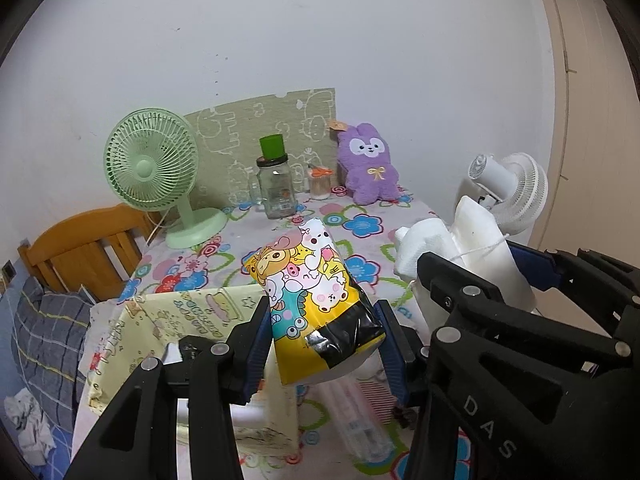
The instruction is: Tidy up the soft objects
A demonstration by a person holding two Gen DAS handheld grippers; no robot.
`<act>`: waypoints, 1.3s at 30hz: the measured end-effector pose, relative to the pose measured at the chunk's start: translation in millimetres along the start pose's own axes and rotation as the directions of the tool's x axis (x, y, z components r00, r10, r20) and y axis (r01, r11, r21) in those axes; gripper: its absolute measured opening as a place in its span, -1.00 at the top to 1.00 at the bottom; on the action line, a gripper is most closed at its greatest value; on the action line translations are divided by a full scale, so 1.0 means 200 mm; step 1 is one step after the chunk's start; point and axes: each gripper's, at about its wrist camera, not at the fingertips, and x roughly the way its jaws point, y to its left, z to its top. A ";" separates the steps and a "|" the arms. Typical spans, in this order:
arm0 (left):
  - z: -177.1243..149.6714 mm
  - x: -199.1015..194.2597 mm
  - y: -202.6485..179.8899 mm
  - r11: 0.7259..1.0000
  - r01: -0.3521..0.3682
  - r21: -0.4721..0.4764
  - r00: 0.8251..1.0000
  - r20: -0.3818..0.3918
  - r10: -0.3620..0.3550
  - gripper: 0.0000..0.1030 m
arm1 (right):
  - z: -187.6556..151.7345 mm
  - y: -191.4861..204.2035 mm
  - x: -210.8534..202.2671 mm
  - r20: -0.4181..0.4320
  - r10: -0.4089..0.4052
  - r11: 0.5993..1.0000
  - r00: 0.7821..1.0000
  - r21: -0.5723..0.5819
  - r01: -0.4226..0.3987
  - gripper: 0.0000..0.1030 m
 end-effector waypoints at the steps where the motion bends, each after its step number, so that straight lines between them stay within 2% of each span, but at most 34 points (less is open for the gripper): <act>1: 0.00 0.00 0.01 1.000 -0.001 0.000 1.000 -0.001 0.001 0.02 | 0.00 0.02 0.01 -0.001 0.002 1.000 1.000 -0.005 -0.002 0.07; 19: -0.05 0.06 0.28 0.998 -0.061 -0.024 0.998 -0.022 0.060 0.01 | 0.05 0.31 0.15 -0.011 0.063 0.996 0.998 -0.067 -0.063 0.08; 39: -0.11 0.15 0.54 0.990 -0.124 -0.068 0.989 -0.088 0.117 0.01 | 0.06 0.57 0.34 -0.075 0.148 0.981 0.986 -0.112 -0.156 0.08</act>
